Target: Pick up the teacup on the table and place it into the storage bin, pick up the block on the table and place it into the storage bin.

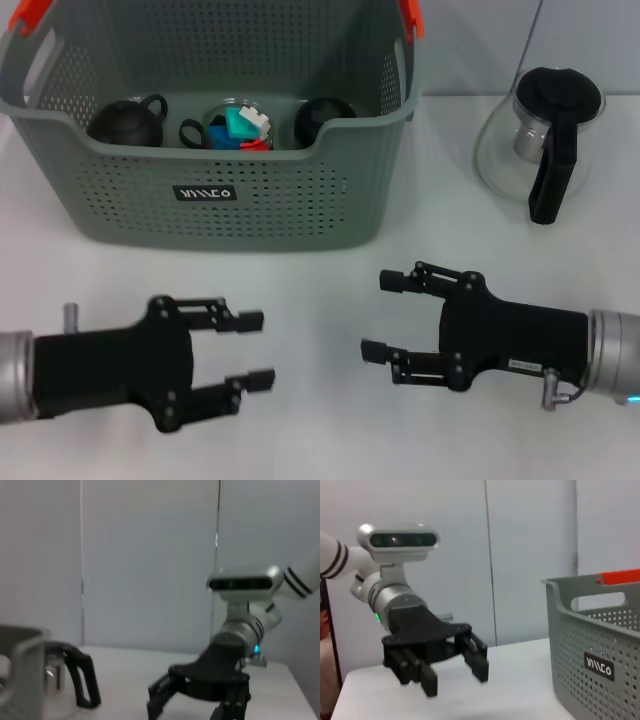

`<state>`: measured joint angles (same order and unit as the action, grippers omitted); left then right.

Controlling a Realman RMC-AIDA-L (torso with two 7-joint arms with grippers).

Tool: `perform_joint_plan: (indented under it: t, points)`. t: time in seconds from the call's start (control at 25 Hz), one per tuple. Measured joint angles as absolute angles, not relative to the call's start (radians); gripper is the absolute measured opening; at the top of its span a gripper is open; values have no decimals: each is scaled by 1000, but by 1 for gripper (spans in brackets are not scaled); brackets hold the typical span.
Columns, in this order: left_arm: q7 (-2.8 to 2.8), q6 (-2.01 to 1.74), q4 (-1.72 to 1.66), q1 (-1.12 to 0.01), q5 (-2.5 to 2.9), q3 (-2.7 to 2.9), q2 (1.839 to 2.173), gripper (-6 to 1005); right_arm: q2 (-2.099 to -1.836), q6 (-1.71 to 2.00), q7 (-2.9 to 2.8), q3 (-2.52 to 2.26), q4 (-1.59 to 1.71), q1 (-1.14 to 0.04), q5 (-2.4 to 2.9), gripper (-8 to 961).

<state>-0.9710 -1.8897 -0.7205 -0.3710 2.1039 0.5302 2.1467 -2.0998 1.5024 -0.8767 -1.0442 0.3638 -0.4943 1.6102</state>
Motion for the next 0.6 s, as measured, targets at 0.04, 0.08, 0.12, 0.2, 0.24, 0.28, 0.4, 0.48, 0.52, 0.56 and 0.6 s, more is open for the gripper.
perform_joint_plan:
  t: [0.04,0.08,0.12,0.2,0.24,0.28,0.4,0.48,0.52,0.56,0.6]
  points:
    - [-967,-1878,-708,-379,2124,535,2145,532,-2100,1505,-865,-1043,362,-492,1610,707]
    - [-967,-1870,-700,-386,2141,540,2143,532,-2100,1509,-860,-1042,362,-490,1610,747]
    - [-965,-1860,-692,-393,2160,544,2142,532,-2099,1510,-858,-1042,362,-490,1610,786]
    - [-954,-1847,-685,-399,2181,548,2141,533,-2098,1512,-859,-1041,362,-490,1611,835]
    - [-943,-1843,-684,-400,2185,548,2141,533,-2097,1513,-860,-1041,362,-490,1611,844]
    - [-932,-1840,-683,-400,2186,547,2141,533,-2097,1517,-860,-1042,362,-490,1611,853]
    - [-920,-1826,-682,-400,2182,533,2141,545,-2096,1530,-858,-1047,361,-488,1614,879]
    - [-943,-1811,-681,-403,2182,520,2140,554,-2097,1539,-857,-1048,361,-487,1618,897]
    - [-977,-1798,-681,-409,2182,511,2138,558,-2097,1542,-858,-1046,360,-486,1619,897]
    - [-1014,-1786,-681,-413,2184,505,2136,562,-2097,1543,-860,-1044,360,-486,1621,897]
    - [-1032,-1781,-681,-416,2186,502,2135,566,-2097,1544,-862,-1042,360,-486,1621,897]
